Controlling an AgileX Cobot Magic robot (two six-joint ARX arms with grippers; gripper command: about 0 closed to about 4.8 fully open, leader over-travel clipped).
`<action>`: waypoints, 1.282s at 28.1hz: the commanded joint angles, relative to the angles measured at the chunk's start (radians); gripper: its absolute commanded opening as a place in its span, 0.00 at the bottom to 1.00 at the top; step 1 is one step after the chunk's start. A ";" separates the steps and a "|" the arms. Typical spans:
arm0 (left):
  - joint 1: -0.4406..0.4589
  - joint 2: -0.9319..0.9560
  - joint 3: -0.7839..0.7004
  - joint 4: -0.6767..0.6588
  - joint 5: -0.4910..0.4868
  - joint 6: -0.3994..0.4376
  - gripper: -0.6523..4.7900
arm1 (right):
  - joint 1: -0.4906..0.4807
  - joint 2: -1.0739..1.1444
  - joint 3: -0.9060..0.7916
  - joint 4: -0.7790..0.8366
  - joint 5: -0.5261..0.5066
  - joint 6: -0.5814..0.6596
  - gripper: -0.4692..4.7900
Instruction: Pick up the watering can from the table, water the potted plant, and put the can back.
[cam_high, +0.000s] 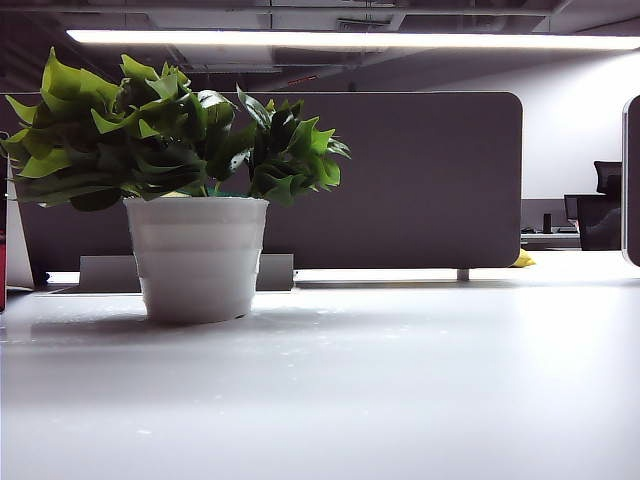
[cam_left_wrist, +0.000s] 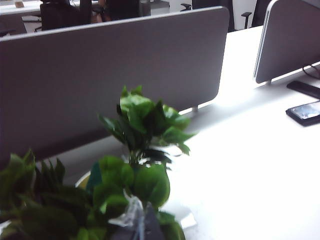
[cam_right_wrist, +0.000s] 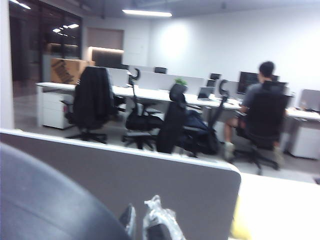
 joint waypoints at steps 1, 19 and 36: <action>-0.001 -0.011 -0.057 0.023 0.021 -0.034 0.11 | -0.001 -0.139 -0.161 0.093 0.088 0.047 0.08; -0.293 -0.017 -0.241 0.170 -0.070 -0.037 0.11 | -0.008 -0.034 -0.919 0.794 0.176 -0.019 0.08; -0.297 -0.012 -0.241 0.153 -0.086 0.036 0.11 | -0.095 0.524 -0.774 1.287 0.049 -0.120 0.08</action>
